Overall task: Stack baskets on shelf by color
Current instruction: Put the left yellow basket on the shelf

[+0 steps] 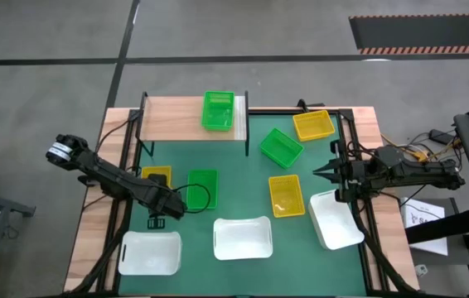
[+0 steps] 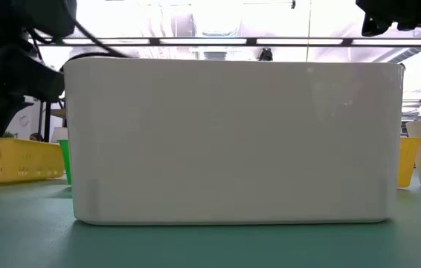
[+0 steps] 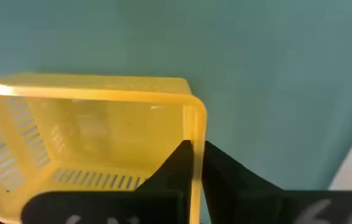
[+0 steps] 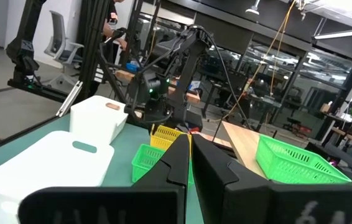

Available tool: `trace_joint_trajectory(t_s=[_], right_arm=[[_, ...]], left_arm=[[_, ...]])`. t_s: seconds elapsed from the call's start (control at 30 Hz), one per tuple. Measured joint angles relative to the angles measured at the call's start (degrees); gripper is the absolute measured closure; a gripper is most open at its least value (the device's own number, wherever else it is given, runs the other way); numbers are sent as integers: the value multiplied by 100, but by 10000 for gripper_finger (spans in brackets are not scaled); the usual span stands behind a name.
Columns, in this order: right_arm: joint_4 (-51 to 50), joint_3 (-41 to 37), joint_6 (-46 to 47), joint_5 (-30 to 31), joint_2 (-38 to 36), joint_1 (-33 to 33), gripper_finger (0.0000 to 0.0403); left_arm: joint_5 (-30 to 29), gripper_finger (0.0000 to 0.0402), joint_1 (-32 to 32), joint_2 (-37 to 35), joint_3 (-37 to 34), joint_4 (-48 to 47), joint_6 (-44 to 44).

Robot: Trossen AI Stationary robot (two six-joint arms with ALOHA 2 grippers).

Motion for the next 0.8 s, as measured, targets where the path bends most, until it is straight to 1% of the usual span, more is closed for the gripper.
trace_joint_trajectory(t_s=[0.13, 0.3, 0.4, 0.47, 0.6, 0.7, 0.8], right_arm=[[-1, 0, 33, 0, 0, 0, 392], [-14, 0, 63, 0, 0, 0, 392], [-17, 0, 61, 0, 0, 0, 392], [-15, 0, 61, 0, 0, 0, 392], [-15, 1, 66, 0, 2, 0, 392], [-15, 2, 85, 0, 2, 0, 392], [-15, 2, 85, 0, 2, 0, 392]], left_arm=[[4, 398, 0, -3, 235, -100, -65], [15, 400, -1, -3, 937, -831, -803], [15, 400, -2, -3, 1492, -1245, -1315], [13, 400, -2, 29, 1900, -1404, -1485], [-14, 401, -2, 206, 2759, -1542, -1498], [-215, 401, -2, 395, 3483, -1616, -1460], [-492, 401, 0, 634, 4282, -2098, -1323]])
